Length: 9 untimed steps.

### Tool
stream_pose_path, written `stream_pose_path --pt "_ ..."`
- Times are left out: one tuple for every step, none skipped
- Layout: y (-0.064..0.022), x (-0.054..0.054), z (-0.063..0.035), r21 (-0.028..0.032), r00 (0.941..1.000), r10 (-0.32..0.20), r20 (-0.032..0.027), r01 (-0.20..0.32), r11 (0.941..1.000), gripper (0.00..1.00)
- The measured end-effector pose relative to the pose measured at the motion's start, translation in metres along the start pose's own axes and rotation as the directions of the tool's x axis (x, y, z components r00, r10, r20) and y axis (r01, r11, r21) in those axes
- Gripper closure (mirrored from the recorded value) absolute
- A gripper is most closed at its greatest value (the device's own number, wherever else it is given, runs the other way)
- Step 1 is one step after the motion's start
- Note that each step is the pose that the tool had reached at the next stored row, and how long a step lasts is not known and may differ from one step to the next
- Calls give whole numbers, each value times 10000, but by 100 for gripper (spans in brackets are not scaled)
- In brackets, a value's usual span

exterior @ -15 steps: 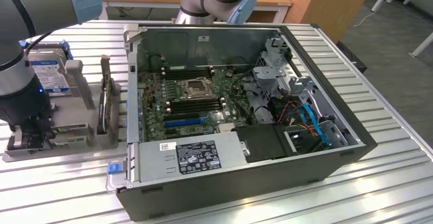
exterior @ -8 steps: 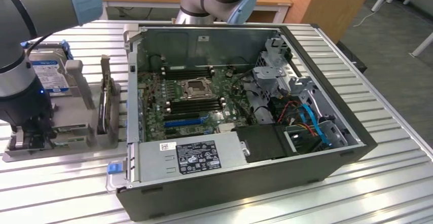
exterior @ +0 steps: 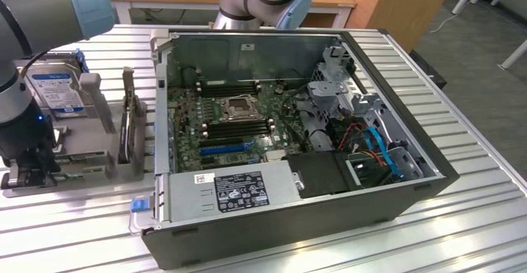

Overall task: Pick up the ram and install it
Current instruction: 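Pick up the ram and move it above insertion slot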

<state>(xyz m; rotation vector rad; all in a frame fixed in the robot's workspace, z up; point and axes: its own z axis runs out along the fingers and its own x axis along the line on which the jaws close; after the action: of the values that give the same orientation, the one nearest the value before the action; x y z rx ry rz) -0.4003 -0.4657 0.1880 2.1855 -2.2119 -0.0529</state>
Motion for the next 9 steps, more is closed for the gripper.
stream_pose_path --pt "-1 0 0 5 10000 -1 -1 1 10000 68" --pt "-1 0 1 9 10000 -2 0 2 10000 68" --pt "0 -2 2 14 10000 -2 3 2 10000 68" --pt "0 -6 4 21 10000 0 8 0 10000 68" --pt "1 -11 5 25 10000 1 14 -1 10000 68" --pt "1 -16 6 28 10000 0 19 0 10000 68" --pt "0 -21 6 29 10000 -1 22 1 10000 68" --pt "0 -22 7 29 10000 -2 23 2 10000 68" --pt "0 -22 7 29 10000 -3 23 2 10000 68"
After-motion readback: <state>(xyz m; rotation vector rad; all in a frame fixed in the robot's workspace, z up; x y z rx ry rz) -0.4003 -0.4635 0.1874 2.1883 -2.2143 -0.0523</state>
